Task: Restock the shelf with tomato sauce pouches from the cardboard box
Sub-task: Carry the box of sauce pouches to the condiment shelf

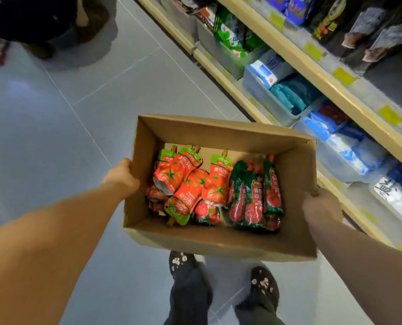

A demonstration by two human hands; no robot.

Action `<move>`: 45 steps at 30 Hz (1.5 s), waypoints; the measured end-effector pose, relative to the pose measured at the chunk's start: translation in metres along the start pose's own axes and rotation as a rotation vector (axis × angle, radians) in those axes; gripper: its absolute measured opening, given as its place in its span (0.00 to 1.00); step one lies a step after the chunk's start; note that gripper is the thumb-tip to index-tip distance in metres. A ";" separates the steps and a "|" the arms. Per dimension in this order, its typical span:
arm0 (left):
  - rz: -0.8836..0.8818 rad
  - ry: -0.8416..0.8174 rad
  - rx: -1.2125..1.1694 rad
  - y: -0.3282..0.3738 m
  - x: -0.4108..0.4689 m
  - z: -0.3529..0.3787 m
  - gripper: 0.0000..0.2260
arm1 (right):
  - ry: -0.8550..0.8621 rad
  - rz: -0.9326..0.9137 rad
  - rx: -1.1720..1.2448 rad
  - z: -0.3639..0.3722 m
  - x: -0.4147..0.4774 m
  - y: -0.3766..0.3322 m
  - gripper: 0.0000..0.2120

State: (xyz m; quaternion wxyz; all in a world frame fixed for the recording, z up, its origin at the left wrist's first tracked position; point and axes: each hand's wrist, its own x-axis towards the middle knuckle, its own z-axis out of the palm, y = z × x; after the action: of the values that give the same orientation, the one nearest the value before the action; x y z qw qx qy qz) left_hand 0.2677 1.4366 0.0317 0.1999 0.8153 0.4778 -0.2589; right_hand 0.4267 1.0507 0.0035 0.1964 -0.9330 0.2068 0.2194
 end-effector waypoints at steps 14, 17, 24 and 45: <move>0.194 0.015 0.169 0.081 0.171 -0.081 0.23 | 0.005 0.320 0.240 0.065 0.019 -0.088 0.12; 0.225 0.012 0.165 0.091 0.192 -0.083 0.21 | 0.013 0.334 0.273 0.068 0.023 -0.099 0.14; 0.318 -0.038 0.254 0.111 0.259 -0.100 0.20 | 0.097 0.419 0.342 0.102 0.011 -0.130 0.14; 0.561 -0.123 0.324 0.193 0.401 -0.022 0.17 | 0.193 0.532 0.385 0.212 0.071 -0.112 0.12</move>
State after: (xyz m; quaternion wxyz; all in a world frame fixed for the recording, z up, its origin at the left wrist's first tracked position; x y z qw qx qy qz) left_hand 0.6070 1.6302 -0.1819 0.1595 0.9192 0.1741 -0.3153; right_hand 0.4679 1.2198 -0.1758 0.2843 -0.8086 0.4984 0.1305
